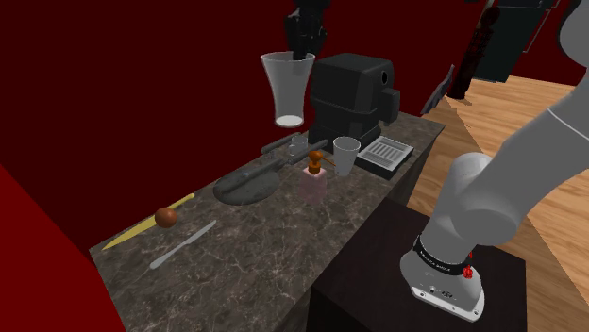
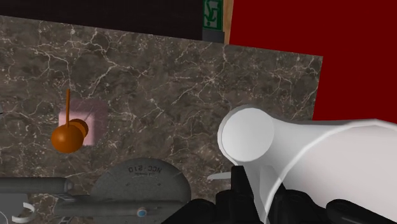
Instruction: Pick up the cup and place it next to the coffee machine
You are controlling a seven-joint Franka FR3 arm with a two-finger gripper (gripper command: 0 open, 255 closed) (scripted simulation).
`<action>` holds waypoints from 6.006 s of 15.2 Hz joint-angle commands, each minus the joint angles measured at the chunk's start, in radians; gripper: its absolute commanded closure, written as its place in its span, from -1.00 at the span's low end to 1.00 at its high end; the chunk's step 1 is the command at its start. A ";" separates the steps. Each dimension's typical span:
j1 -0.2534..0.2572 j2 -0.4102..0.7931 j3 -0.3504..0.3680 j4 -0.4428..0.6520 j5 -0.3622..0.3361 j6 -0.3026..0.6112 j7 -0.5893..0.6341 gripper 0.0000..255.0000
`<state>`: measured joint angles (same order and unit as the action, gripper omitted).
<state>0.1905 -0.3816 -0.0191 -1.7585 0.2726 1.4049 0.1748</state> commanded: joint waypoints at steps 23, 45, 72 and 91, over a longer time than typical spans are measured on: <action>-0.094 0.150 -0.238 0.345 -0.041 -0.274 -0.281 1.00; -0.206 0.256 -0.428 0.317 -0.078 -0.217 -0.618 1.00; -0.212 0.124 -0.399 -0.187 -0.136 0.166 -0.652 1.00; -0.217 0.144 -0.410 -0.423 -0.129 0.415 -0.706 1.00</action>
<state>-0.0250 -0.2357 -0.4278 -2.1643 0.1444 1.8042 -0.5262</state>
